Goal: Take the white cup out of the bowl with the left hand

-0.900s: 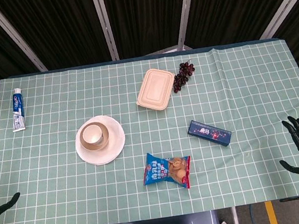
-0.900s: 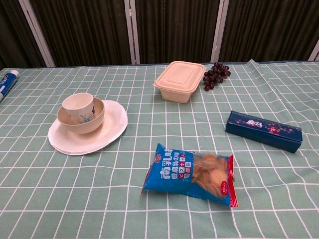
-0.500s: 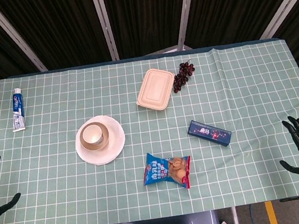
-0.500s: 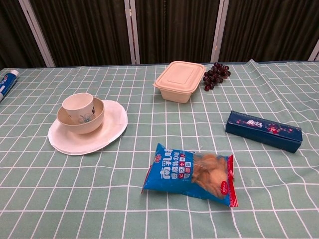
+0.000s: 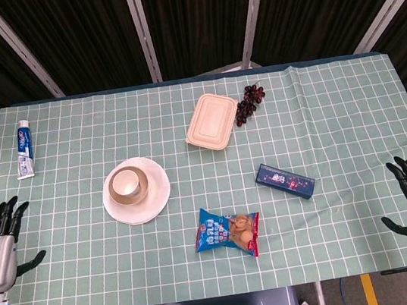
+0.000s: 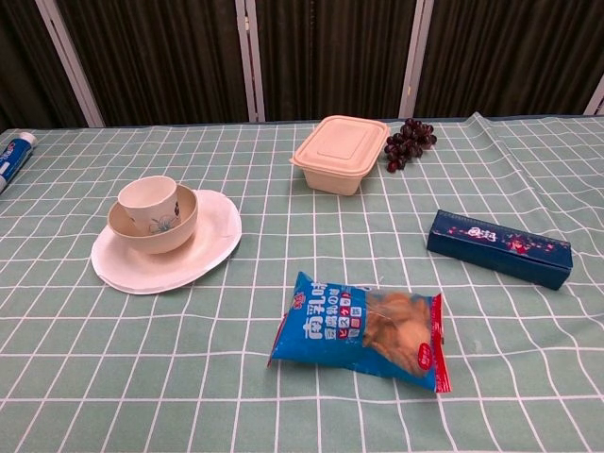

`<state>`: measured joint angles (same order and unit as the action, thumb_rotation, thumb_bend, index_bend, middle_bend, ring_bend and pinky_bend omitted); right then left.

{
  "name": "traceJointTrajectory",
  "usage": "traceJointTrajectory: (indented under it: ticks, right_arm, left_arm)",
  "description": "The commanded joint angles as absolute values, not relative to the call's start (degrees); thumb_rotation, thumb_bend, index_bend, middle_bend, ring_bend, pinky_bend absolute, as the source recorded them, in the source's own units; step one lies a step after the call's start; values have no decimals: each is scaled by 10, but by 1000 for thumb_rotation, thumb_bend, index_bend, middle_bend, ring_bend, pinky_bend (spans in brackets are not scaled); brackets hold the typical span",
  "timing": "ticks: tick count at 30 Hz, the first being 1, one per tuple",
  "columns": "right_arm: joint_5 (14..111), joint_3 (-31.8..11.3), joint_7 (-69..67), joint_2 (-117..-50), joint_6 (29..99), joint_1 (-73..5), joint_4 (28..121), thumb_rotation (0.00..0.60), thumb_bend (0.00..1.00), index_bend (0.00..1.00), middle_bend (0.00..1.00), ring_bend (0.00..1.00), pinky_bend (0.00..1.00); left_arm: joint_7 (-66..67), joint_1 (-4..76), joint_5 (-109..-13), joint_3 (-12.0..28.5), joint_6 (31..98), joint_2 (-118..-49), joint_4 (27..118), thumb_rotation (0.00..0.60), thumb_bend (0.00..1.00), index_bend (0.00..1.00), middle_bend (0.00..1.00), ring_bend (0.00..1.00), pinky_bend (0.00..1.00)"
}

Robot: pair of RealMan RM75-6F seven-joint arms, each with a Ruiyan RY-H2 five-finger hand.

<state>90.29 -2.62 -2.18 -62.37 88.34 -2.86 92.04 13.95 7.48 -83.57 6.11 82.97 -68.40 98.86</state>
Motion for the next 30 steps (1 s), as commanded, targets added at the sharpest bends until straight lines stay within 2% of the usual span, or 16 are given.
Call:
traceJointTrajectory:
  ticks: [1, 5, 9, 17, 30]
  right_arm:
    - [903, -25, -24, -623, 882, -29, 920, 600, 61, 0, 0, 0, 0]
    - [903, -27, -30, -621, 884, -29, 922, 600, 61, 0, 0, 0, 0]
    - [900, -27, -35, -620, 879, -30, 920, 600, 61, 0, 0, 0, 0]
    - [895, -28, -46, -617, 875, -31, 919, 600, 62, 0, 0, 0, 0]
    - [887, -33, -70, -609, 875, -31, 917, 600, 62, 0, 0, 0, 0]
  left_arm:
    - [150, 115, -817, 88, 790, -717, 968, 600, 140, 250, 0, 0, 0]
    - [166, 162, -794, 115, 752, -759, 938, 600, 198, 327, 0, 0, 0]
    - [221, 219, -748, 142, 698, -810, 904, 600, 214, 373, 0, 0, 0]
    - [285, 271, -702, 144, 661, -867, 872, 600, 276, 446, 0, 0, 0]
    - [320, 318, -645, 147, 640, -927, 826, 600, 313, 511, 0, 0, 0]
